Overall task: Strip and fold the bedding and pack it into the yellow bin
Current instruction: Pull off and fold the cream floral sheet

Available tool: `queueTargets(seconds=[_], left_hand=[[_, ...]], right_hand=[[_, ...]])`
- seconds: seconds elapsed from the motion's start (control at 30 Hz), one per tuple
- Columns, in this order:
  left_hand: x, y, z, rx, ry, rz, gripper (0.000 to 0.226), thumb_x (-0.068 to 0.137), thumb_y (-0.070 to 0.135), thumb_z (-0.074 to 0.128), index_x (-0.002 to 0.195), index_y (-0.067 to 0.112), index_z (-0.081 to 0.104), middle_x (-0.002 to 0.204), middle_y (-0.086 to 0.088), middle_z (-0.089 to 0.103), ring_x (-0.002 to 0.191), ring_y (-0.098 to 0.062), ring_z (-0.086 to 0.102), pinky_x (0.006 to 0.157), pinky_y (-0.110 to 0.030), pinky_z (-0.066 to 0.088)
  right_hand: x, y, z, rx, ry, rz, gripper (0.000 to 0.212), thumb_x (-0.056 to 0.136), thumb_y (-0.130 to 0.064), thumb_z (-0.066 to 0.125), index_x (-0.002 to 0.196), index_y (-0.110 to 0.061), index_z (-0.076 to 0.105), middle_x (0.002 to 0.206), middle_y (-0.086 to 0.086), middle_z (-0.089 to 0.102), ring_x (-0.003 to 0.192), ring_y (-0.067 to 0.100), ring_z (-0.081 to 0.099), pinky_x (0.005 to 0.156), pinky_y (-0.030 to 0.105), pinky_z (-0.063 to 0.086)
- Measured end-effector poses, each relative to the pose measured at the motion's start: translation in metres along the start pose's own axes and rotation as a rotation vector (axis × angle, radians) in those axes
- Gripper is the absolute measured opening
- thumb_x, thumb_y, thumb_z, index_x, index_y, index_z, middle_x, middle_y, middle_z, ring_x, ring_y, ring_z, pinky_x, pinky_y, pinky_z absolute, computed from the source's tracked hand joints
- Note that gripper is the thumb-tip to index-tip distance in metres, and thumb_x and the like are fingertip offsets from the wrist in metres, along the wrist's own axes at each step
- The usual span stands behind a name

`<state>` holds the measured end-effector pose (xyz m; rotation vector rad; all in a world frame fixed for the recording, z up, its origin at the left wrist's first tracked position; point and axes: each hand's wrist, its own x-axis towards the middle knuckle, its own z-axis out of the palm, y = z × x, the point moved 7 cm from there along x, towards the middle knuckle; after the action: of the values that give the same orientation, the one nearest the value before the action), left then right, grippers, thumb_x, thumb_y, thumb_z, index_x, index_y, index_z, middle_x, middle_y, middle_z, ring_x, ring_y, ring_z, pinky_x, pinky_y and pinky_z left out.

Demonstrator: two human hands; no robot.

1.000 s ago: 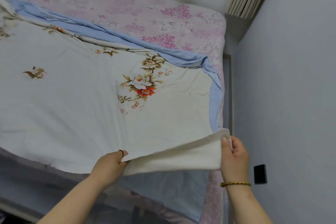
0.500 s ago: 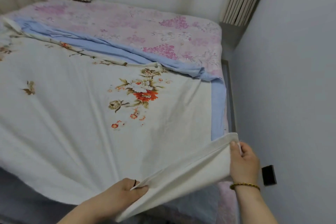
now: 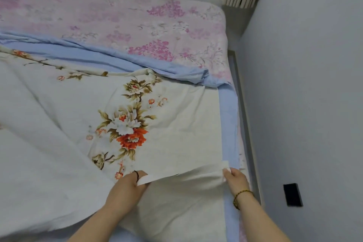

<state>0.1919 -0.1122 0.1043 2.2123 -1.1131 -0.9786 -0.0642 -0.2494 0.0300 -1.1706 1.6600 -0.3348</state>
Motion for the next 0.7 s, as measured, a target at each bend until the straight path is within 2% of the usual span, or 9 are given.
queueTargets(seconds=[0.1,0.17,0.23,0.3,0.43,0.5,0.57,0.63,0.7], left_hand=[[0.026,-0.004,0.009,0.03,-0.019,0.006,0.03,0.092,0.019,0.052,0.067,0.035,0.05,0.069,0.013,0.057,0.068,-0.002,0.051,0.057,-0.009,0.034],[0.04,-0.009,0.014,0.034,-0.021,-0.003,0.027,0.091,0.021,0.055,0.067,0.035,0.053,0.071,0.013,0.062,0.073,-0.003,0.055,0.061,-0.01,0.034],[0.049,-0.009,0.014,0.048,0.009,-0.011,0.025,0.09,0.024,0.056,0.069,0.038,0.054,0.069,0.018,0.061,0.072,0.001,0.054,0.06,-0.009,0.034],[0.063,-0.007,0.013,0.066,0.035,-0.019,0.025,0.092,0.026,0.053,0.071,0.04,0.051,0.072,0.02,0.058,0.071,0.002,0.051,0.058,-0.008,0.032],[0.089,-0.001,0.014,0.101,0.012,-0.047,0.03,0.094,0.025,0.049,0.074,0.046,0.042,0.08,0.024,0.051,0.084,-0.01,0.051,0.061,-0.005,0.03],[0.1,0.001,0.022,0.082,-0.036,-0.049,0.031,0.094,0.023,0.048,0.075,0.046,0.043,0.08,0.025,0.052,0.085,-0.011,0.053,0.063,-0.006,0.033],[0.107,0.007,0.034,0.007,-0.095,-0.028,0.028,0.094,0.019,0.049,0.073,0.037,0.052,0.071,0.018,0.059,0.075,-0.004,0.056,0.061,-0.01,0.037],[0.109,0.016,0.048,-0.071,-0.186,-0.02,0.034,0.094,0.016,0.049,0.06,0.018,0.051,0.047,0.012,0.053,0.051,0.001,0.049,0.051,-0.011,0.033],[0.103,0.024,0.066,-0.057,-0.304,-0.011,0.042,0.095,0.019,0.049,0.054,0.015,0.036,0.038,0.009,0.041,0.042,-0.002,0.038,0.046,-0.014,0.027]], right_hand=[[0.033,0.008,0.017,-0.057,-0.053,0.07,0.031,0.094,-0.008,0.043,0.097,0.021,0.053,0.104,0.035,0.056,0.092,0.032,0.056,0.072,0.03,0.041],[0.046,0.008,0.027,-0.111,-0.073,0.094,0.025,0.093,-0.006,0.042,0.079,0.012,0.053,0.086,0.027,0.055,0.077,0.022,0.048,0.059,0.026,0.033],[0.061,0.008,0.035,-0.101,-0.036,0.088,0.035,0.092,-0.005,0.043,0.057,-0.005,0.041,0.066,0.009,0.042,0.061,0.016,0.039,0.057,0.026,0.027],[0.077,0.007,0.044,-0.064,-0.026,0.105,0.042,0.093,-0.007,0.043,0.053,-0.013,0.03,0.06,0.002,0.031,0.056,0.012,0.031,0.055,0.026,0.024],[0.09,-0.008,0.048,0.092,0.037,0.148,0.026,0.097,-0.013,0.037,0.074,-0.016,0.046,0.071,-0.003,0.041,0.085,0.016,0.043,0.059,0.019,0.032],[0.089,-0.018,0.04,0.125,0.101,0.138,0.026,0.099,-0.013,0.034,0.097,0.001,0.055,0.091,0.015,0.054,0.096,0.026,0.05,0.078,0.032,0.042],[0.085,-0.021,0.025,0.08,0.158,0.1,0.032,0.1,-0.013,0.033,0.113,0.012,0.05,0.114,0.027,0.055,0.112,0.038,0.049,0.088,0.033,0.04],[0.083,-0.015,0.006,0.064,0.211,0.069,0.028,0.1,-0.012,0.034,0.108,0.008,0.051,0.108,0.02,0.056,0.115,0.037,0.049,0.077,0.027,0.037],[0.078,-0.005,-0.016,0.079,0.26,0.076,0.032,0.099,-0.011,0.035,0.118,0.009,0.05,0.108,0.012,0.054,0.116,0.033,0.049,0.083,0.025,0.036]])
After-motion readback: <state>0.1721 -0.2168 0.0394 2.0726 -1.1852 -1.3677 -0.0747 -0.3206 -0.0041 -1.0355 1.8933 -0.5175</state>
